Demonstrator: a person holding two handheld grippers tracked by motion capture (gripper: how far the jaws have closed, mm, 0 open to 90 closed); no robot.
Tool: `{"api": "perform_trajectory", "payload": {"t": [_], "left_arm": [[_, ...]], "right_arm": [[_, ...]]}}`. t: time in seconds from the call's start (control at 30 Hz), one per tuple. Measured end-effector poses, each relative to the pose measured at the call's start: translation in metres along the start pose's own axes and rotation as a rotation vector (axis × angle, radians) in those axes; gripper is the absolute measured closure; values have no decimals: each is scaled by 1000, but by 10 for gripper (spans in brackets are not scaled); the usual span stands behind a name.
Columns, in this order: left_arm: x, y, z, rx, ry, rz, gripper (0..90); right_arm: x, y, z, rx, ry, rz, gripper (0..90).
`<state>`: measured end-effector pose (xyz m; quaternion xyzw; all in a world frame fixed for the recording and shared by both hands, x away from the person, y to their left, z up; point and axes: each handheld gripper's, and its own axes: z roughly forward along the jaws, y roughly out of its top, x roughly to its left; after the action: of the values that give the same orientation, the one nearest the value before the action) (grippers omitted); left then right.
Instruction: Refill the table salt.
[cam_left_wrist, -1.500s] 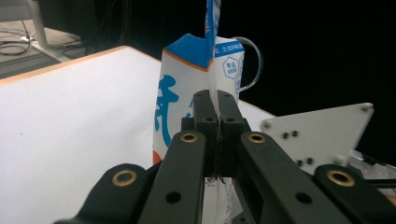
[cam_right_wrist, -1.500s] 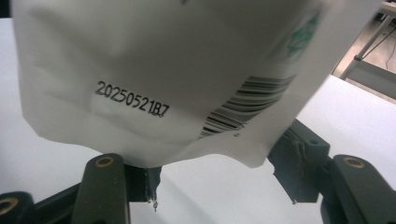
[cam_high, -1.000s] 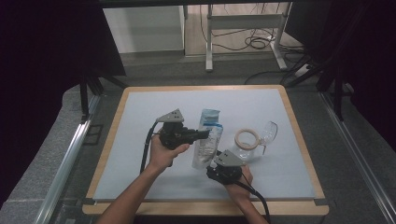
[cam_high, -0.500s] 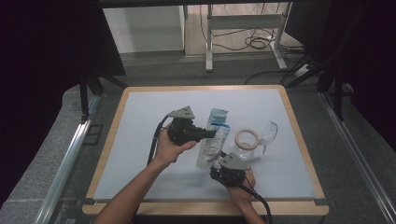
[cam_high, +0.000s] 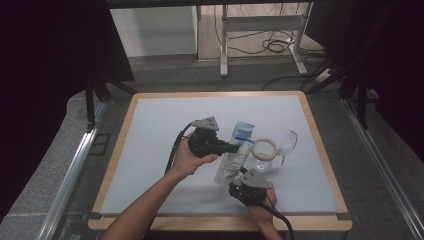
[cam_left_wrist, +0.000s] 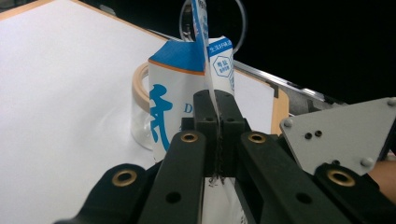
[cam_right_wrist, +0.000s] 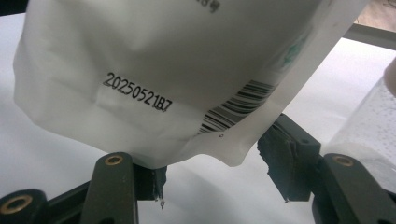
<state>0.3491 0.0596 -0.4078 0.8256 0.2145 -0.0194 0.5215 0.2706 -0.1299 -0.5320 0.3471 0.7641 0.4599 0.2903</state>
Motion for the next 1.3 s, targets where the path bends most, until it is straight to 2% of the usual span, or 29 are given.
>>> {"api": "perform_trajectory", "payload": {"t": [0.3,0.47,0.63,0.87,1.03,1.23,1.3], "left_arm": [[-11,0,-3,7,-37,62,900],[-8,-1,-7,1,-76,66,900],[-2,-2,-10,-3,-88,52,900],[9,-2,-11,-3,-97,35,900],[11,-1,-12,3,-111,44,900],[10,1,-17,2,-123,53,900],[9,1,-18,10,-120,61,900]], "right_arm": [[-1,-1,-2,5,-13,-45,404],[2,0,-4,-18,-28,-86,365],[1,0,-5,-43,7,-101,365],[-1,1,-6,-50,70,-41,365],[-5,1,-5,-46,133,-15,349],[-4,2,-4,-61,177,-47,303],[-4,2,-4,-54,197,-55,260]]}}
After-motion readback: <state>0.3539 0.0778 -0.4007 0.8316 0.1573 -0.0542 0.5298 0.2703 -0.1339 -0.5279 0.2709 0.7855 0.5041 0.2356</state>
